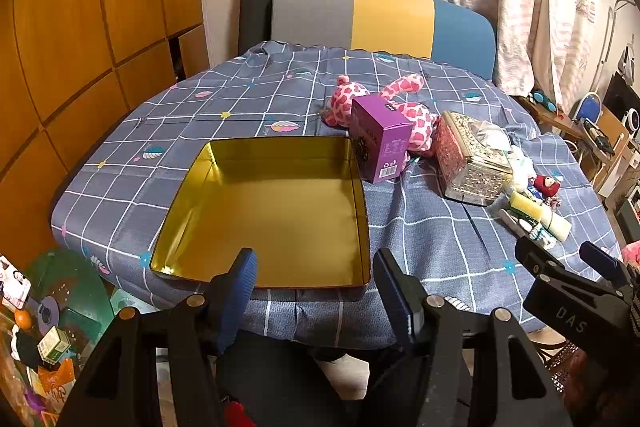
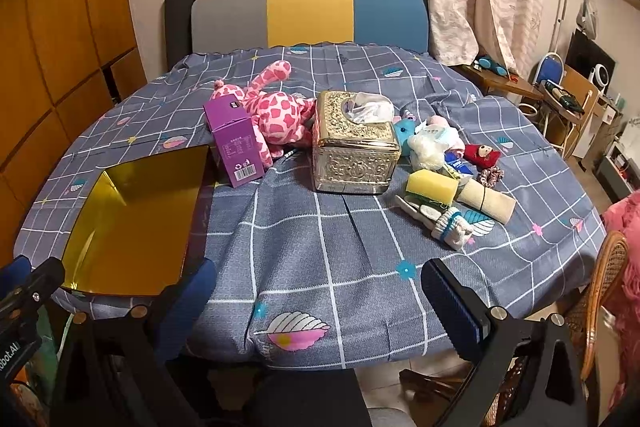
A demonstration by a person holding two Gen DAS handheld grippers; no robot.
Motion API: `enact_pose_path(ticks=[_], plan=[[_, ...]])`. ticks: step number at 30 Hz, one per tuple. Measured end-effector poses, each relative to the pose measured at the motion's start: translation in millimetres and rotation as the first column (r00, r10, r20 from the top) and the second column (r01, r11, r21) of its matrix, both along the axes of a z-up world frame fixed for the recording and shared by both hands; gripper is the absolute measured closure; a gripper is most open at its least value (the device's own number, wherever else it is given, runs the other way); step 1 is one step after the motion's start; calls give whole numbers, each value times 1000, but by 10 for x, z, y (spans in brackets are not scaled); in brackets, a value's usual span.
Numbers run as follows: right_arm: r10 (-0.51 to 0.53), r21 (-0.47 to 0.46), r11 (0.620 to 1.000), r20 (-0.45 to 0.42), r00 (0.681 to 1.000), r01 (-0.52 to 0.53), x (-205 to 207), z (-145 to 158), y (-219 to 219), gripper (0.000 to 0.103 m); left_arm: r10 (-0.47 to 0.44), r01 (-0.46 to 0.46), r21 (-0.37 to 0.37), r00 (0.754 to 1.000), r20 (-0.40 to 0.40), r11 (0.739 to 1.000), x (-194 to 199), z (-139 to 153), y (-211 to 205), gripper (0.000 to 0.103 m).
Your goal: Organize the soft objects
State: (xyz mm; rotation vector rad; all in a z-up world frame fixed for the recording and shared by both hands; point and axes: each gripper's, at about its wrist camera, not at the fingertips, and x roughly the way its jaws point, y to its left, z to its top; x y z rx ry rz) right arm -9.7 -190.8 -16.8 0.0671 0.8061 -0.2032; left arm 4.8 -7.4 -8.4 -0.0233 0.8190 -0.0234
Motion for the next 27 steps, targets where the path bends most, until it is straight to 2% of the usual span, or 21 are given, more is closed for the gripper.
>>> enact_pose_path(ticks=[10,23,25,27], plan=[[-18,5,1000,-22,1000,18,70,-57,-95,0,-1,1,17,1000,-15,1000,130,-39,-42,42],[-44,26,999,-53,998,46,189,-172,-298,0,-50,53,34,997,-65,998,296,-139,-230,42],[-40,37,998,-63,997,42,222,-229,-360,0,-86,87,11,993,-77,996,341,-165,-277,42],[-26,46,999,-76,997,29,263,-304,-453,0,-155,148,-77,983,-102,986,430,-222,-333,42]])
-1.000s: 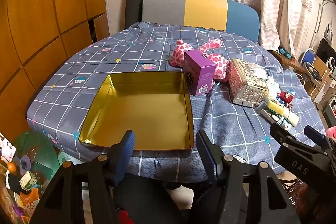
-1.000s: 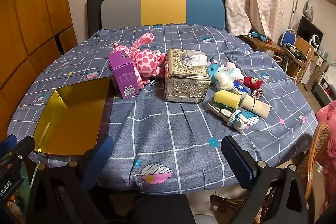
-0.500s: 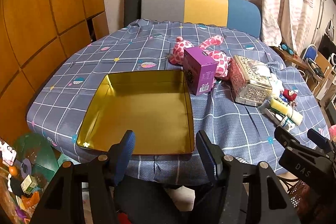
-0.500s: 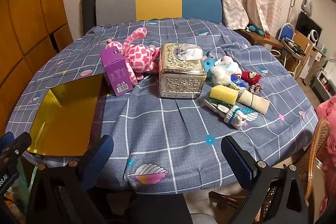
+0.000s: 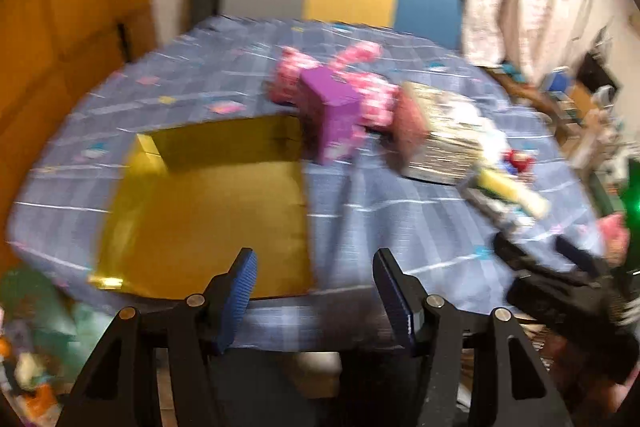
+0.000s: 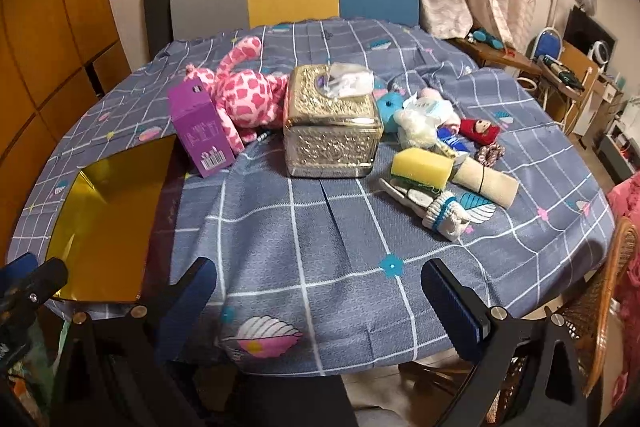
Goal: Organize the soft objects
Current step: 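Grasp the white knit glove with the left tool while the right tool grasps the beige bandage roll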
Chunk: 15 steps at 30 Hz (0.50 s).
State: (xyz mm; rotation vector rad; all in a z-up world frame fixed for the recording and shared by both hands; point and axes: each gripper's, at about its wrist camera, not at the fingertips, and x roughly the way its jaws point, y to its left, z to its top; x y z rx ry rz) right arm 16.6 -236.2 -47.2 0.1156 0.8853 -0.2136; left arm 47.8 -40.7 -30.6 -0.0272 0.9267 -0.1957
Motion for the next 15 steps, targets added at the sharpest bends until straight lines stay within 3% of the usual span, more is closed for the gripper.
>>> enact_pose_path(ticks=[4,6,9,15], plan=[[8,-37,999,-1,1000,-8,18,-93,-266,0,-107,92,-146,990,-97,985,234,-147,-183,42],[-9,-55,998,1,1000,9,12,-123,-480,0,-138,118,-152,981,-133,981,339,-222,-363,42],[-55,-54,997,18,998,56,-4,-138,-874,0,-199,181,-141,972,-126,973,455,-285,-672,42],[-148,-107,983,30,989,151,89,-151,-1731,0,-345,293,-251,917,-199,923,714,-509,-1323,42]])
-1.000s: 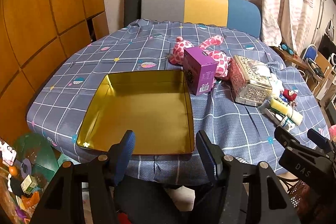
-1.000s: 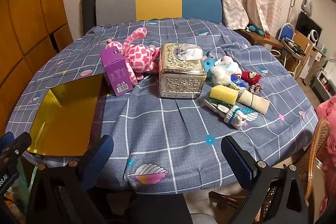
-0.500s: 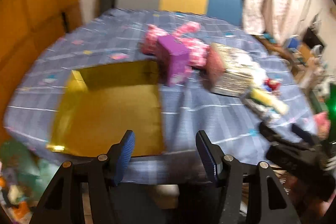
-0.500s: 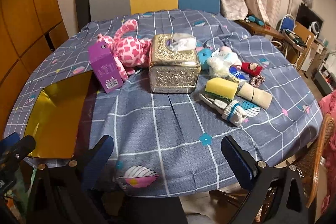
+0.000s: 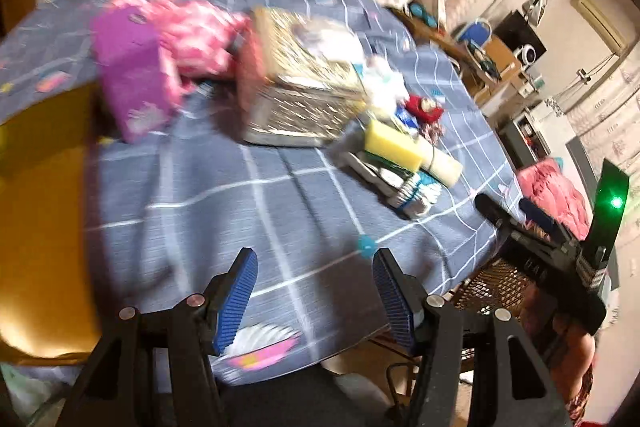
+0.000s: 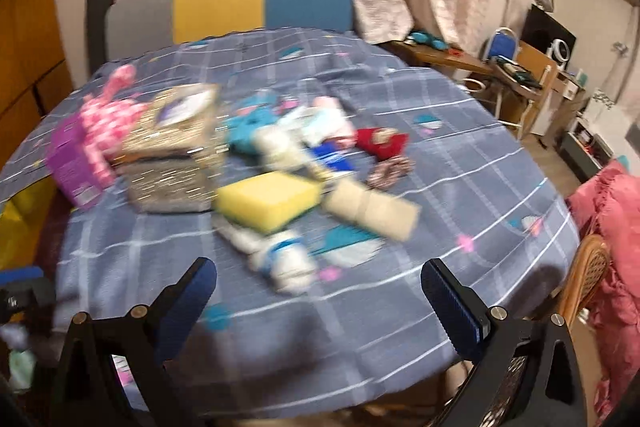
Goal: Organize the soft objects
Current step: 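Grasp the white knit glove with the left tool while the right tool grasps the beige bandage roll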
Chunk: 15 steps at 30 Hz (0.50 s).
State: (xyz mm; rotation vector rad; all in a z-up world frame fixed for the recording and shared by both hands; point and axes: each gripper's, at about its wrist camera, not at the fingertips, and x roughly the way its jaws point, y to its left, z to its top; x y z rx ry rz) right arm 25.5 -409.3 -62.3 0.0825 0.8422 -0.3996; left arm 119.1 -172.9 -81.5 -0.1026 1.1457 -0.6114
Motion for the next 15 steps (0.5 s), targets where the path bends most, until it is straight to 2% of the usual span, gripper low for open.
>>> enact_pose_path(ticks=[3,5,9,11,15], plan=[[-9,-16,1000,-16,1000,9,120,-39,-358,0,-17,14,-28,993,-114,1000,176,-197,-326,42],[-10,-34,999,-38,999,9,218,-79,-569,0,-33,19,-75,983,-183,997,270,-307,-577,42],[-75,-65,995,-34,997,73,327,-146,-984,0,-68,45,-102,968,-242,994,374,-502,-1079,40],[-86,-47,995,-13,996,86,358,-158,-1134,0,-49,23,-102,964,-261,995,418,-611,-1294,34],[-62,18,998,-14,998,62,493,-218,-1365,0,17,-31,-50,965,-260,998,546,-778,-1576,31]])
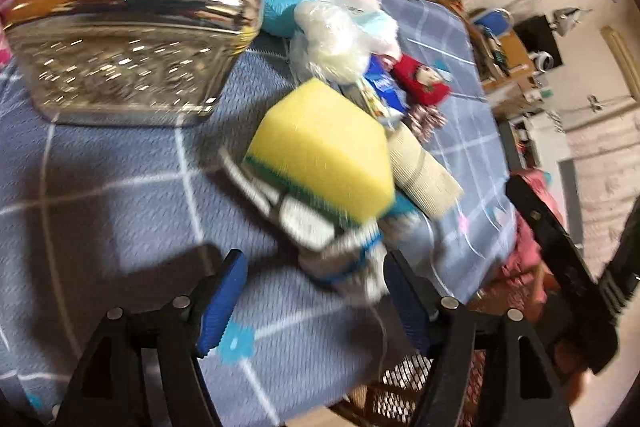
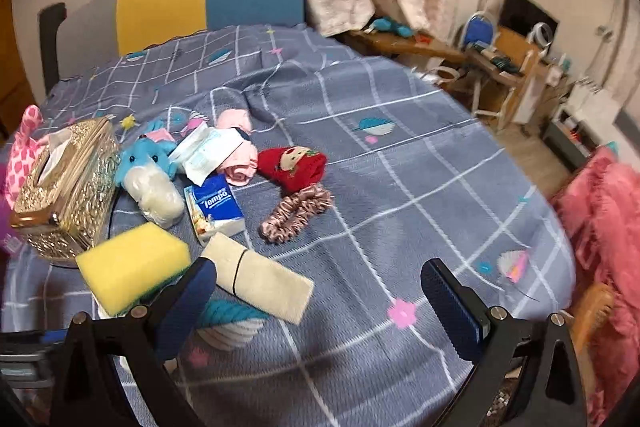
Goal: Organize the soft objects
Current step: 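Grasp the white knit glove with the left tool while the right tool grasps the beige bandage roll, then carry the glove into the gold tray and open the left tool while the right tool carries the roll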
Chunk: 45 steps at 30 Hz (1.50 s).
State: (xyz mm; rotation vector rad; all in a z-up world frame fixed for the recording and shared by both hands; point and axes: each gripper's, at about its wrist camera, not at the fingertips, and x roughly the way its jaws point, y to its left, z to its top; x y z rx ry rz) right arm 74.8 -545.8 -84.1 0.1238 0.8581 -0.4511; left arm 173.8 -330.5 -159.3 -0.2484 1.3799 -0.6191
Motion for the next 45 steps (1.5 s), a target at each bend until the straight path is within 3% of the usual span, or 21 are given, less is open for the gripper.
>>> enact_pose_path(ticks=[5,9,11,15,19,21,24,27,35,37,40,42,44,45], plan=[[67,8,998,-35,997,-67,246,-170,-133,0,41,-43,48,998,39,998,92,-90,-219,29],[136,11,991,-34,990,-136,354,-303,-94,0,-57,43,139,993,99,989,64,-189,-446,30],[185,18,983,-21,982,-185,373,-365,-39,0,-106,85,159,985,133,984,31,-161,-466,40],[262,32,965,-60,963,-261,424,-530,76,5,-73,68,52,993,91,996,79,-188,-294,59],[322,20,946,-123,939,-322,521,-688,210,10,-96,94,29,990,98,995,30,-103,-69,64],[339,31,940,-168,926,-338,573,-791,238,23,-124,120,42,986,111,992,-30,-38,55,64],[332,17,941,-225,916,-337,588,-910,255,27,-149,147,29,985,90,989,-107,-3,256,64],[331,8,941,-219,918,-338,558,-896,269,34,-137,137,11,987,87,991,-156,32,509,64],[278,29,961,-126,952,-276,490,-717,148,87,-80,87,-26,980,182,996,-185,329,1095,64],[257,91,965,-107,961,-248,499,-719,39,87,-49,58,-41,978,204,997,-156,404,1246,64],[245,123,965,-91,965,-233,505,-723,-24,79,20,-5,-61,969,246,998,-121,557,1620,64],[245,160,960,-89,965,-229,511,-740,-41,53,54,-36,-75,966,254,997,-86,601,1816,64],[252,184,955,-99,963,-231,520,-773,-6,41,90,-71,-84,962,259,994,-62,644,2030,64],[260,190,953,-114,959,-236,535,-797,4,41,109,-90,-85,959,263,992,-55,663,2153,64]])
